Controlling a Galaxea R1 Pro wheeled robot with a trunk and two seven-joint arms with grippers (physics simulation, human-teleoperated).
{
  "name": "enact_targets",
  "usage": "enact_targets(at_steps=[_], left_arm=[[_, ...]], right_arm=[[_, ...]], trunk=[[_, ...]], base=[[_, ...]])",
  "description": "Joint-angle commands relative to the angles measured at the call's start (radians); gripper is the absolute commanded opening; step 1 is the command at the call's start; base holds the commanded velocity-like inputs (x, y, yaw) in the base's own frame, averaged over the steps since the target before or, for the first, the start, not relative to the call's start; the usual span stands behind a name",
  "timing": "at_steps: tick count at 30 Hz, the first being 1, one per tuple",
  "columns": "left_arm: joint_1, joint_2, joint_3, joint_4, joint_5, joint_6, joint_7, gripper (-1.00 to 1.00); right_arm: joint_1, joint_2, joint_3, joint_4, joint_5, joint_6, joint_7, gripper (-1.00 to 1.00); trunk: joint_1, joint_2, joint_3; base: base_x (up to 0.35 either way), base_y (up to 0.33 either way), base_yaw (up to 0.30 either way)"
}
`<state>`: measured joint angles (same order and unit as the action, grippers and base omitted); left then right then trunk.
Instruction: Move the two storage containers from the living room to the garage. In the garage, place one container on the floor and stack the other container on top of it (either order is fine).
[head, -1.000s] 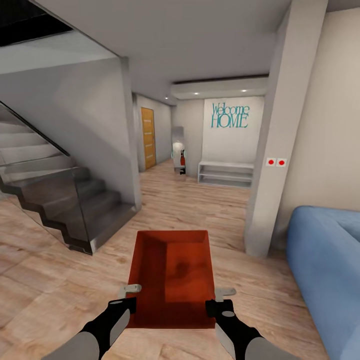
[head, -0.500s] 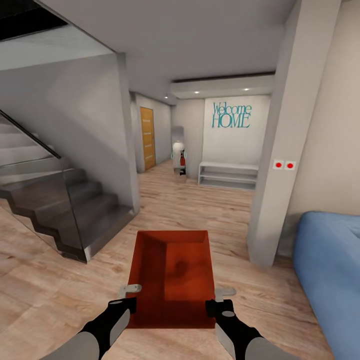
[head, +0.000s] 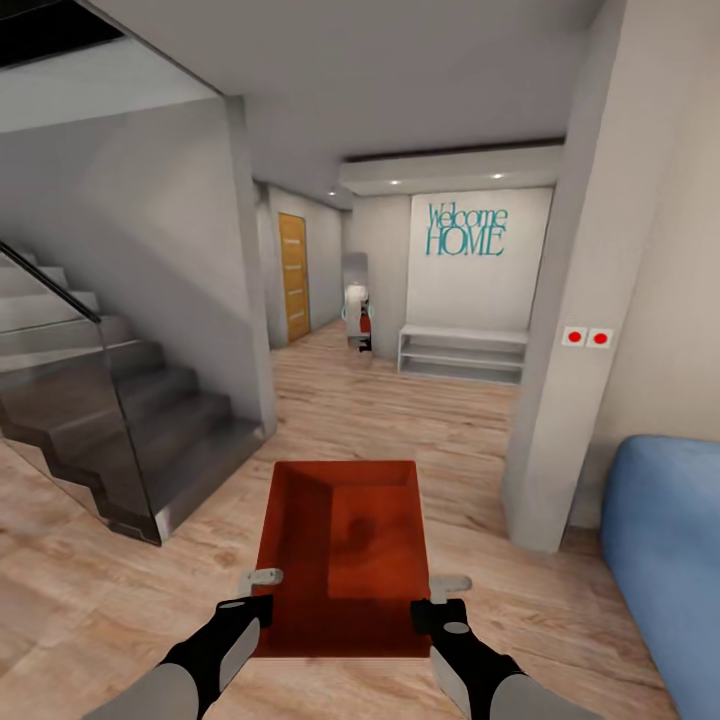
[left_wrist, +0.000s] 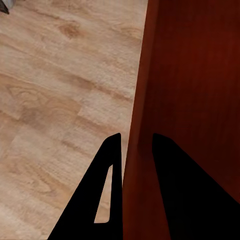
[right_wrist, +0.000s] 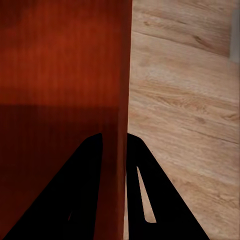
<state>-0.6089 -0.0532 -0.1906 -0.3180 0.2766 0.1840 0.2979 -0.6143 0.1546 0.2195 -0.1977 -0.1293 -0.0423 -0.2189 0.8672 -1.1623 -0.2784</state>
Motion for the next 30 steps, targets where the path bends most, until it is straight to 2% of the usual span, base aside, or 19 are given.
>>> enact_targets(at_steps=[1, 6, 15, 30], left_arm=[[-0.001, 0.034, 0.023, -0.004, -0.017, 0.008, 0.012, -1.00], [-0.001, 0.035, 0.022, -0.004, -0.018, 0.008, 0.012, -1.00], [-0.001, 0.035, 0.022, -0.004, -0.017, 0.008, 0.012, -1.00], [-0.001, 0.042, 0.023, -0.004, -0.017, 0.008, 0.012, -1.00]], right_arm=[[-0.001, -0.001, -0.019, 0.000, -0.010, -0.004, -0.005, -1.00], [-0.001, -0.001, -0.020, 0.000, -0.011, -0.004, -0.004, -1.00], [-0.001, 0.000, -0.020, 0.000, -0.012, -0.002, -0.003, -1.00], [-0.001, -0.001, -0.020, 0.000, -0.012, -0.001, -0.002, -1.00]], trunk=[[0.001, -0.001, -0.001], [0.001, -0.001, -0.001], [0.001, -0.001, -0.001], [0.001, -0.001, -0.001]], base=[[0.321, 0.000, 0.000], [0.321, 0.000, -0.029], [0.321, 0.000, -0.239], [0.321, 0.000, -0.015]])
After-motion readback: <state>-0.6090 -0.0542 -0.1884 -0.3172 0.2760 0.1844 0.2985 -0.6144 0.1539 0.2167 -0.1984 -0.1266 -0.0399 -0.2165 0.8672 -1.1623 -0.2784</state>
